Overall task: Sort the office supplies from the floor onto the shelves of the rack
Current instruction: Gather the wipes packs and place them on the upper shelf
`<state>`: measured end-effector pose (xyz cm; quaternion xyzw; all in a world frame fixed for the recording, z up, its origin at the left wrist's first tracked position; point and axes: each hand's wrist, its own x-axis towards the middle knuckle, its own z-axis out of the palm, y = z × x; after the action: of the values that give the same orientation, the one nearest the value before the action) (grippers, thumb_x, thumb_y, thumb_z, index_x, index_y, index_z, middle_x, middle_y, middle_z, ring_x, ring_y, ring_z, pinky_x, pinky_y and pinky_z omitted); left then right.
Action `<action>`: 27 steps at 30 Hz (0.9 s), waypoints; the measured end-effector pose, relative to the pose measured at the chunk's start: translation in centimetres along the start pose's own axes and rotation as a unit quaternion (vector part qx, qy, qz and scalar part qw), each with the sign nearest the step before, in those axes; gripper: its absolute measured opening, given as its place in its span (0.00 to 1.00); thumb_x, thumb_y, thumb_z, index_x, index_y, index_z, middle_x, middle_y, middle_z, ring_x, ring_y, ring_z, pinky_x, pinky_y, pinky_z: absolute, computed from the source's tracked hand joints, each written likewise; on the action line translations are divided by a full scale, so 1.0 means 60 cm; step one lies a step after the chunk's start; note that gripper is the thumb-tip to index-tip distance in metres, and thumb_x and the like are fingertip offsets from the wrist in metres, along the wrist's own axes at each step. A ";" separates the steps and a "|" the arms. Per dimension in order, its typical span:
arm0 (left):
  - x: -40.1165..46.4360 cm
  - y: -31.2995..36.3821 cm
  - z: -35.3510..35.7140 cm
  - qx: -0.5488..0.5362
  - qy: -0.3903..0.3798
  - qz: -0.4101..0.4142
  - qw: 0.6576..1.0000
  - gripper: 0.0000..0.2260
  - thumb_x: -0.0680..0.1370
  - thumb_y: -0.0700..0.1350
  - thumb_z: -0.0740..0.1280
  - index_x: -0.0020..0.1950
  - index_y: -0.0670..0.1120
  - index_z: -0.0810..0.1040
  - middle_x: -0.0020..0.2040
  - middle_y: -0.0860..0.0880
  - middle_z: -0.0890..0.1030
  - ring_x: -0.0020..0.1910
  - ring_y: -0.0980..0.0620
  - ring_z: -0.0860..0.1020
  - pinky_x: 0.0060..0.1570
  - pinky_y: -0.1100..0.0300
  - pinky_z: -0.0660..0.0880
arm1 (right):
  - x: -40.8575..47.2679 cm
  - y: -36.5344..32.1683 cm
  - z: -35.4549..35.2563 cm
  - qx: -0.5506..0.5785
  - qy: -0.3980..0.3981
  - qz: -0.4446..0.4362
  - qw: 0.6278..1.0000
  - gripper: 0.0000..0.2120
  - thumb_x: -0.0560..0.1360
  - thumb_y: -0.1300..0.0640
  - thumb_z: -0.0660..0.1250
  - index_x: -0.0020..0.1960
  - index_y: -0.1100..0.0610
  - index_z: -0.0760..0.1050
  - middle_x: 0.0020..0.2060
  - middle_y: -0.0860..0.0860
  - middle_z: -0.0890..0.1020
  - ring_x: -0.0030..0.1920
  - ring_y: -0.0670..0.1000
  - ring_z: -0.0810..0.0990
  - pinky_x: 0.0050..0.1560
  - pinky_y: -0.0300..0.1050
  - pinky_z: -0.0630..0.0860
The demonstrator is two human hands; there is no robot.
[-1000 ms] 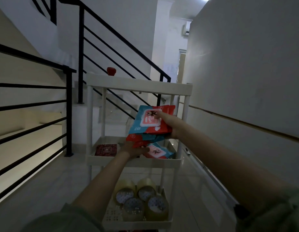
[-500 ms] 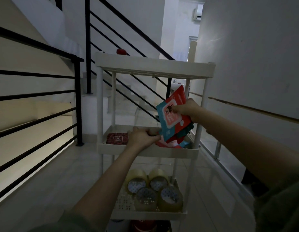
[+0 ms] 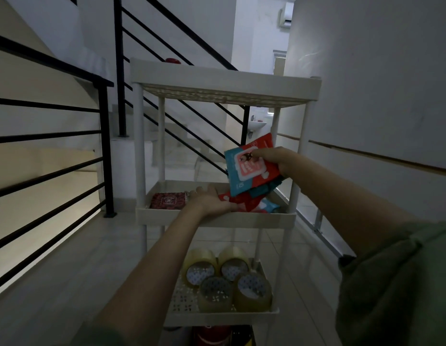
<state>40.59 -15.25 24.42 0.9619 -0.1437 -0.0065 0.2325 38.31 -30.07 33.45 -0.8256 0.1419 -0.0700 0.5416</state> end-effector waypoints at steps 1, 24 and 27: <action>0.000 -0.001 0.001 -0.004 0.003 0.003 1.000 0.38 0.72 0.61 0.66 0.75 0.47 0.55 0.73 0.37 0.58 0.72 0.38 0.57 0.68 0.49 0.62 | 0.004 0.008 0.003 -0.003 -0.006 0.009 1.000 0.19 0.77 0.56 0.64 0.66 0.61 0.67 0.45 0.56 0.78 0.49 0.56 0.78 0.51 0.47 0.71; 0.001 0.000 0.016 0.006 0.052 0.012 0.999 0.33 0.74 0.63 0.61 0.74 0.48 0.58 0.69 0.37 0.64 0.69 0.37 0.61 0.66 0.49 0.64 | 0.063 0.088 0.047 -0.204 0.054 0.008 0.977 0.38 0.69 0.38 0.68 0.70 0.59 0.60 0.63 0.58 0.73 0.57 0.56 0.75 0.58 0.49 0.71; 0.000 -0.001 0.018 -0.005 0.057 0.013 0.998 0.33 0.74 0.62 0.62 0.73 0.47 0.59 0.69 0.38 0.64 0.69 0.38 0.62 0.65 0.49 0.65 | 0.054 0.080 0.039 -0.174 -0.016 0.050 0.983 0.37 0.71 0.42 0.68 0.72 0.59 0.59 0.65 0.59 0.71 0.60 0.57 0.73 0.63 0.48 0.69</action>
<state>40.51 -15.69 23.46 0.9575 -0.1432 0.0505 0.2452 41.25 -30.83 27.98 -0.9001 0.1840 -0.0039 0.3949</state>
